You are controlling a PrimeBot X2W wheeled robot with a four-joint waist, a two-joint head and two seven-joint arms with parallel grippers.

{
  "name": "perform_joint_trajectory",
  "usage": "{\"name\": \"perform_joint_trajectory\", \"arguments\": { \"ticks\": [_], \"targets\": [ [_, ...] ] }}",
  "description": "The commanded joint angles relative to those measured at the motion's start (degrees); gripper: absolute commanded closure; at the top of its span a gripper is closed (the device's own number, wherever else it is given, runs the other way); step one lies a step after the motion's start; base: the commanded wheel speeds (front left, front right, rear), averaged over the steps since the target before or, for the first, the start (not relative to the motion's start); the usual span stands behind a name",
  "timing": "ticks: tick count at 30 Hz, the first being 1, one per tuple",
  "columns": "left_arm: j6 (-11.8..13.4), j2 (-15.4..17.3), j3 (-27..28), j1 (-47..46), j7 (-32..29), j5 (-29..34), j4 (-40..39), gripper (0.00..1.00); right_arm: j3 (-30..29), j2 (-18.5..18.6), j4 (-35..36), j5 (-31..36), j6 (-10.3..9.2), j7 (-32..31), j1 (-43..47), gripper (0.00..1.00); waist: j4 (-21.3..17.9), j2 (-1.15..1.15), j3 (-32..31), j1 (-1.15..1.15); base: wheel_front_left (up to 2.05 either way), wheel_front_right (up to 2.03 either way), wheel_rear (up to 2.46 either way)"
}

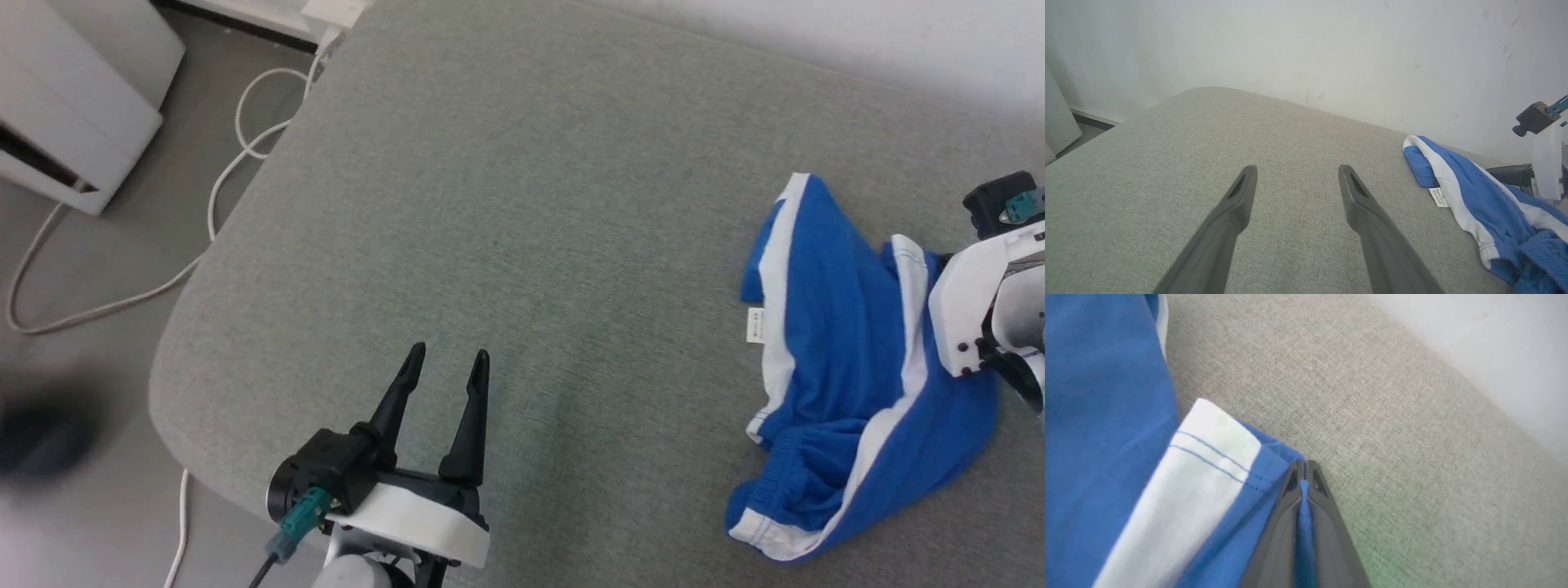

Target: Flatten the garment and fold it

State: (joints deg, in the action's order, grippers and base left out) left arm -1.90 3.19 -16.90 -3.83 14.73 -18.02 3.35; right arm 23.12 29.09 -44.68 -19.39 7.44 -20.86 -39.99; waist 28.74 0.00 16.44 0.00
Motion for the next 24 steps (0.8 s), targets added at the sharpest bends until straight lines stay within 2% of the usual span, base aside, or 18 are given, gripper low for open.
{"name": "perform_joint_trajectory", "arguments": {
  "ticks": [1, 7, 12, 17, 20, 24],
  "targets": [
    [-0.09, -0.31, 0.14, -0.55, 0.27, 0.57, 0.67, 0.00, 1.10, -0.66, -2.14, -0.60, 0.05, 1.28, 1.72, 1.00, -2.75, 0.00, -2.10, 0.00, 0.00, 0.00, 0.00],
    [-0.87, -0.31, 1.50, -0.10, 0.27, 1.73, 2.09, 0.00, -0.53, -1.43, -1.32, -3.26, 0.05, 11.26, 1.13, 1.00, -8.61, 0.00, -5.81, 0.00, 0.00, 0.00, 0.00],
    [-1.50, -0.31, 3.06, 1.02, 0.27, 2.69, 2.68, 0.00, -2.86, -1.60, 2.98, -5.83, 0.05, 17.60, 3.86, 1.00, -14.57, 0.00, -9.02, 0.00, 0.00, 0.00, 0.00],
    [-1.64, -0.31, 5.15, 2.33, 0.27, 2.91, 2.82, 0.00, -7.21, -1.19, 11.75, -6.78, 0.05, 21.56, 10.45, 1.00, -20.75, 0.00, -11.39, 0.00, 0.00, 0.00, 0.00],
    [-1.86, -0.31, 6.02, 3.00, 0.27, 3.30, 2.86, 0.00, -12.46, -1.70, 18.47, -6.59, 0.05, 22.09, 16.33, 1.00, -23.76, 0.00, -12.37, 0.00, 0.00, 0.00, 0.00],
    [-2.02, -0.31, 6.71, 3.39, 0.27, 3.34, 2.98, 0.00, -20.84, -4.24, 27.28, -5.26, 0.05, 20.91, 26.35, 1.00, -26.72, 0.00, -13.24, 0.00, 0.00, 0.00, 0.00]
  ]
}}
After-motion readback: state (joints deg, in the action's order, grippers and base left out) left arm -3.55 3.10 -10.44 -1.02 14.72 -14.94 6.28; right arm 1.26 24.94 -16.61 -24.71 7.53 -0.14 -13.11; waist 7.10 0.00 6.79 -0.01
